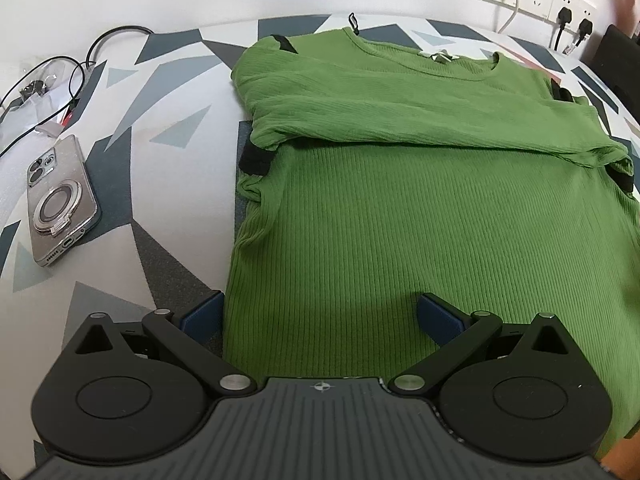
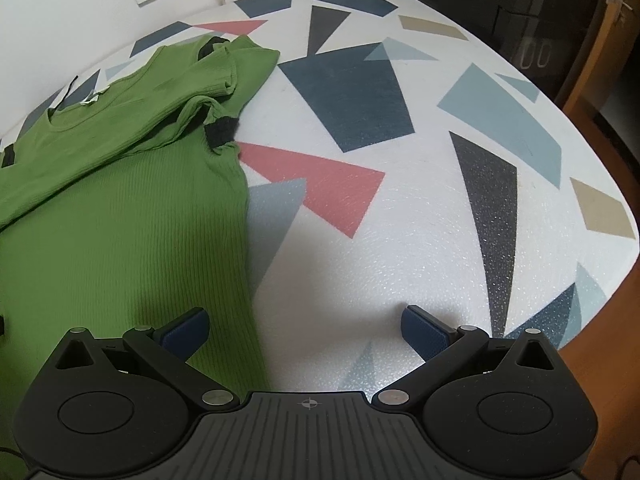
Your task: Fold clothes
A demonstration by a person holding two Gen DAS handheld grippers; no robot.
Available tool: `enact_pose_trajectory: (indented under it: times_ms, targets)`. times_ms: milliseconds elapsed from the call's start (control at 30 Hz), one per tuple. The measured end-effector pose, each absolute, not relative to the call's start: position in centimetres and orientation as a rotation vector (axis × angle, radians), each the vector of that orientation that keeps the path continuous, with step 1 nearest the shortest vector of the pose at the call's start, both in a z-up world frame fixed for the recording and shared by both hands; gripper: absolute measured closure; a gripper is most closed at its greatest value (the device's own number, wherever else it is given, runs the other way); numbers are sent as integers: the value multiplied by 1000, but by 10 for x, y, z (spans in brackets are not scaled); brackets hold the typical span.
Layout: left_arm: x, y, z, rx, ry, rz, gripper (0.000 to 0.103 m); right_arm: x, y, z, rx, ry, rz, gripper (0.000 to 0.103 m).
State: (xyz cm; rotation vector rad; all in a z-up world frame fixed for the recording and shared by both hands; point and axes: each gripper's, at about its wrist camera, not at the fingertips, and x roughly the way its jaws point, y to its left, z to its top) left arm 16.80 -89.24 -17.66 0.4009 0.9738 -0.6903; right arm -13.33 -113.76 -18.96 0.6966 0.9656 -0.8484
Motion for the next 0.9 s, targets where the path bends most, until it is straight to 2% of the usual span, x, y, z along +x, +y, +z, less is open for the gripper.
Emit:
enact_pose_trajectory:
  times_ms: [233,400,833,867,900]
  targets:
    - [171,-886,-174,425,972,-752,0,-145,-1123,-188,642,851,-819,1]
    - [161,-853,-163,332,967,-785,1,-160,-1104,-187,590,778,-738,1]
    - [133,-792,-170,307,1035,-795,1,-161,-1073,-191,532,788,-593,1]
    - [130,-789,-170,310,1026,-799,5,-160,-1070,-190,525,791,-571,1]
    - [127,-786,-170,316,1010,-809,10,-159,-1067,-190,519,794,-549,6]
